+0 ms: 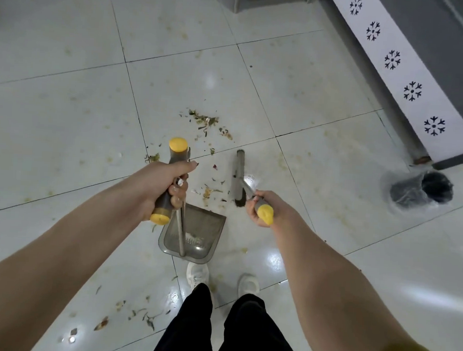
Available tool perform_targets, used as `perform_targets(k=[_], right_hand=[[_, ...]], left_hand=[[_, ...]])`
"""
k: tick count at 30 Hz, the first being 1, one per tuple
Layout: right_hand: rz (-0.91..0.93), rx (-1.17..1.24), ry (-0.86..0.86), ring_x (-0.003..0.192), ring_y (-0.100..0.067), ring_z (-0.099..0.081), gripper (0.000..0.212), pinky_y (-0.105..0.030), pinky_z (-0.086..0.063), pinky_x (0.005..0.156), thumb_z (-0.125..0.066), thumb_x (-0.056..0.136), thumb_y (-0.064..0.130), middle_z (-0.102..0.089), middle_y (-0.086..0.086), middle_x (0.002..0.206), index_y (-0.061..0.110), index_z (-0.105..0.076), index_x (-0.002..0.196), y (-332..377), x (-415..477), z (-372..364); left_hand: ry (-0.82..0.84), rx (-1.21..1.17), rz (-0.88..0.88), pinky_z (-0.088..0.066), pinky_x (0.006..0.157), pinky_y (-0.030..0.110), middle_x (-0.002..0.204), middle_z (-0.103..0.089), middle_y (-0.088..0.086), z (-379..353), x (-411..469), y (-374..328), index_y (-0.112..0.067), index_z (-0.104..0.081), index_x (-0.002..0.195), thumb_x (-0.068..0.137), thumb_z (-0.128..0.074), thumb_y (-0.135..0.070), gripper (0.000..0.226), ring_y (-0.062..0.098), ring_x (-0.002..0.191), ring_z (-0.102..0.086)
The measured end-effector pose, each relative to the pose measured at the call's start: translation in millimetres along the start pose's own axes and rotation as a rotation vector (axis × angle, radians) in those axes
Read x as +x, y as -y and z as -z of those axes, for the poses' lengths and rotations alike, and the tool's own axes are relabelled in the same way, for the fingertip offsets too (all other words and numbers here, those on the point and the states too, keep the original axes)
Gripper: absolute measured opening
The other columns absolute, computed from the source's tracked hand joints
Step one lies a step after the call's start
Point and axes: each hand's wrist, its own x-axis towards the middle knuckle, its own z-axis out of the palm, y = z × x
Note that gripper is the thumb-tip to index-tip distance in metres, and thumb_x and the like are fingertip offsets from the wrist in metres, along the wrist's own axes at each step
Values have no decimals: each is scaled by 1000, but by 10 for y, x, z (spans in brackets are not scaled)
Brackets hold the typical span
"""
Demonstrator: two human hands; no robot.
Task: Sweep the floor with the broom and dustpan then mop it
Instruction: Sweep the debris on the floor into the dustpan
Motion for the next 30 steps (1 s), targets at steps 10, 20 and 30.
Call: perform_targets(k=[10,20,30], right_hand=[[93,-282,-210,26,-9,-45,24,-13,-42,32,-50,98,24,-44,-8,73,6,-44,85,290,-494,740],[148,-327,-421,48,-15,-52,12,-19,-45,31,-47,98,12,-45,-8,83,9,-45,87,312,-610,1491],[77,-171,-260,28,-14,-51,13,-20,-47,34,-47,93,2,-51,-6,38,11,-47,84,-211,48,92]], left_hand=[[-26,16,-42,-29,31,11,39,-36,-6,-318,-84,76,-14,-40,68,92,-59,-24,32,4,27,-30],[-52,28,-127,-28,30,12,39,-36,-7,-381,-146,260,-14,-40,67,93,-58,-25,33,3,28,-29],[-53,-34,-71,-28,31,11,39,-36,-6,234,-24,-98,-12,-42,72,92,-59,-23,28,3,27,-30]])
